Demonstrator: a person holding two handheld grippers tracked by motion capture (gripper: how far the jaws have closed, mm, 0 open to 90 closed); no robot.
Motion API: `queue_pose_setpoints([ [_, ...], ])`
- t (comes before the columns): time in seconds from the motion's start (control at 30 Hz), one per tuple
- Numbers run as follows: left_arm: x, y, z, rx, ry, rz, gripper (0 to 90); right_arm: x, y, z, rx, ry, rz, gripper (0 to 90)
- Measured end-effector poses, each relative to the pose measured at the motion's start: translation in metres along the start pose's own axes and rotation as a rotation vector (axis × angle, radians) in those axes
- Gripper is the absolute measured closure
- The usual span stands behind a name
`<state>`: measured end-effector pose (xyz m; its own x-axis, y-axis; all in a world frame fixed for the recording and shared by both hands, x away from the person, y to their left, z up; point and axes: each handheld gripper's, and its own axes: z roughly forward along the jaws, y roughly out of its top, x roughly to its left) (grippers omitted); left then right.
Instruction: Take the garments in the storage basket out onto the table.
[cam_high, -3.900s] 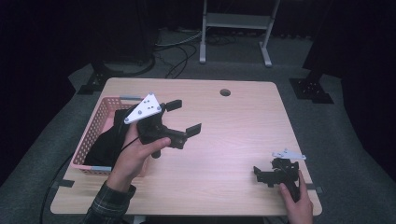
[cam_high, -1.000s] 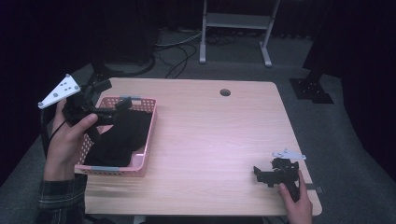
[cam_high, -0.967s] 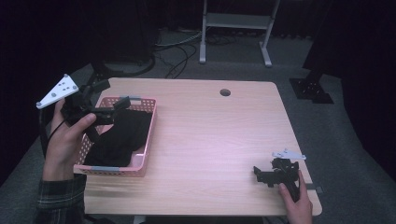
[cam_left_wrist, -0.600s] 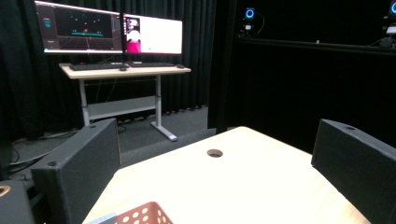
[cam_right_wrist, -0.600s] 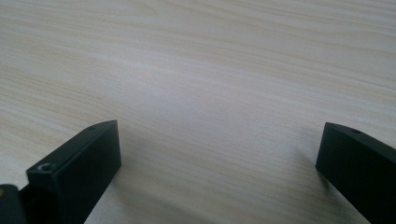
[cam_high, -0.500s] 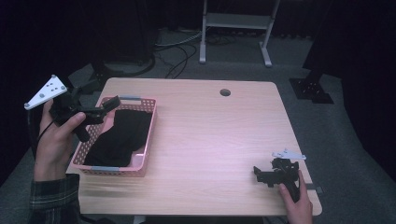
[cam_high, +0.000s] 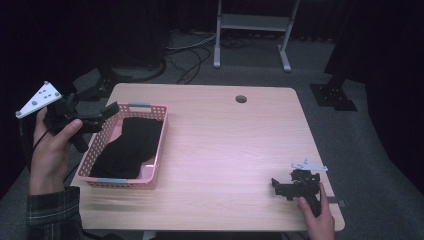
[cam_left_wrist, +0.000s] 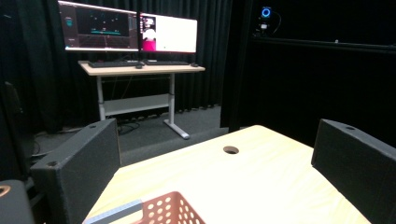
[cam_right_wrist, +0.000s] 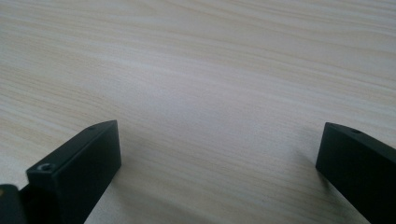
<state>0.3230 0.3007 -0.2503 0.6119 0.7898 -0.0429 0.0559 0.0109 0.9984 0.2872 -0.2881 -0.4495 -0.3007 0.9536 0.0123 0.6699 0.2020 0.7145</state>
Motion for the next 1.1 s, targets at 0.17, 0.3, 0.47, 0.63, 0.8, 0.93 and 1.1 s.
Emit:
queue_pose_setpoints([
  [0.17, 0.005, 0.000, -0.005, -0.005, 0.012, -0.001, 0.7, 0.000, 0.000, 0.000, 0.000, 0.000, 0.000, 0.0],
  [0.3, 0.009, -0.001, -0.009, -0.003, 0.025, -0.003, 0.7, 0.000, 0.000, 0.000, 0.000, 0.000, 0.000, 0.0],
  [0.47, 0.013, -0.001, -0.012, 0.000, 0.043, 0.002, 0.7, 0.000, 0.000, 0.000, 0.000, 0.000, 0.000, 0.0],
  [0.63, 0.015, -0.002, -0.010, 0.009, 0.041, 0.004, 0.7, 0.000, 0.000, 0.000, 0.000, 0.000, 0.000, 0.0],
  [0.8, 0.015, -0.003, -0.006, 0.021, 0.038, 0.011, 0.7, 0.000, 0.000, 0.000, 0.000, 0.000, 0.000, 0.0],
  [0.93, 0.016, -0.004, -0.004, 0.034, 0.043, 0.014, 0.7, 0.000, 0.000, 0.000, 0.000, 0.000, 0.000, 0.0],
  [1.1, 0.018, -0.006, -0.001, 0.061, 0.048, 0.007, 0.7, 0.000, 0.000, 0.000, 0.000, 0.000, 0.000, 0.0],
])
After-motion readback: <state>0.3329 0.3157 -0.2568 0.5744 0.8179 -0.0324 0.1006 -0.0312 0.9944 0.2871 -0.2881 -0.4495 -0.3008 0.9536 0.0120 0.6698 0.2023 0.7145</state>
